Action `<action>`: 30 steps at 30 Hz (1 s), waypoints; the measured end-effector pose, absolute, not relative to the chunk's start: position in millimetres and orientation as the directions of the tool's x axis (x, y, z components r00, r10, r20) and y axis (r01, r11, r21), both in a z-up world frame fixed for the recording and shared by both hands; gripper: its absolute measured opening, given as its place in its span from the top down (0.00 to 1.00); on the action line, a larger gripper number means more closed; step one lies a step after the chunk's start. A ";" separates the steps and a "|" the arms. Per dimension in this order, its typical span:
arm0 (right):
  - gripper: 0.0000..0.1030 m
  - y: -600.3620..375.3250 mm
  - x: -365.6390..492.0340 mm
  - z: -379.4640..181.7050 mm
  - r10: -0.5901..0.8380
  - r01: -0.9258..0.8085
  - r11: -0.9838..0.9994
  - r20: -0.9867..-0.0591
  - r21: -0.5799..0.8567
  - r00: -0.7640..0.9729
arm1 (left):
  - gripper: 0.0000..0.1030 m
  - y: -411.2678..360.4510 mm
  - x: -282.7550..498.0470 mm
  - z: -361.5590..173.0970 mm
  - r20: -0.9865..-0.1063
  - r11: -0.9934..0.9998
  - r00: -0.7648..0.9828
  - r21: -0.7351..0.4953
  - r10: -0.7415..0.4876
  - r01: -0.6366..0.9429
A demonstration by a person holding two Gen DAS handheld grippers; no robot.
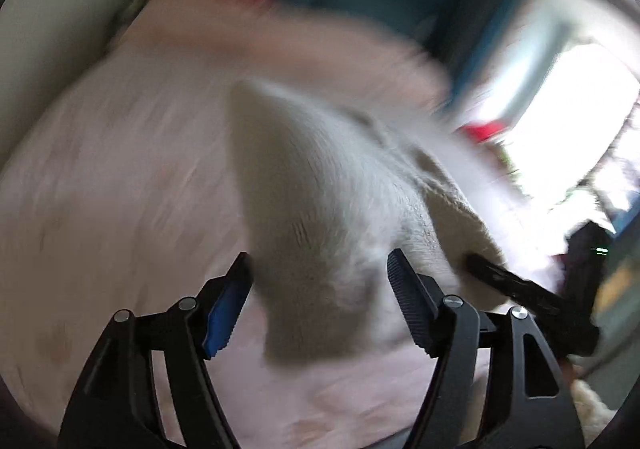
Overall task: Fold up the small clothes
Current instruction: 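Lay the folded sweater down and open both tools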
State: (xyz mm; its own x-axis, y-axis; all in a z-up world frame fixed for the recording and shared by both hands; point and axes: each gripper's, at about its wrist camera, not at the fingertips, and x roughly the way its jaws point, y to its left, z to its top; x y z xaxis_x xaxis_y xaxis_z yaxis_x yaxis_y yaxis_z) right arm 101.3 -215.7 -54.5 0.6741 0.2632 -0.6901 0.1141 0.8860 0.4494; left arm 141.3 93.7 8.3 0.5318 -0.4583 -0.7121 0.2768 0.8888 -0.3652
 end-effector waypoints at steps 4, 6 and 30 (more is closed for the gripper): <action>0.48 -224.4 70.9 -108.9 0.267 0.198 0.866 -0.760 0.459 0.592 | 0.38 126.6 126.2 -56.1 -0.768 0.887 0.458 -0.446 -0.447 0.117; 0.47 -224.7 67.5 -93.5 0.249 0.172 0.882 -0.743 0.439 0.621 | 0.31 129.3 122.3 -46.9 -0.740 0.880 0.495 -0.457 -0.455 0.125; 0.89 -204.0 130.1 -61.1 0.170 0.129 0.937 -0.747 0.325 0.643 | 0.42 88.1 182.0 -94.1 -0.866 0.954 0.411 -0.298 -0.284 0.030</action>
State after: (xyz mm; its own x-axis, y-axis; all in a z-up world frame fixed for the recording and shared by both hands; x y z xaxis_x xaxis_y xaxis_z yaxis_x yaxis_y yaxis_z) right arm 130.1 -204.0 -61.1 0.6429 0.1704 -0.7468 0.1290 0.9369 0.3248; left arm 182.0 88.1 -94.1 0.4114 -0.2838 -0.8661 0.0304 0.9540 -0.2982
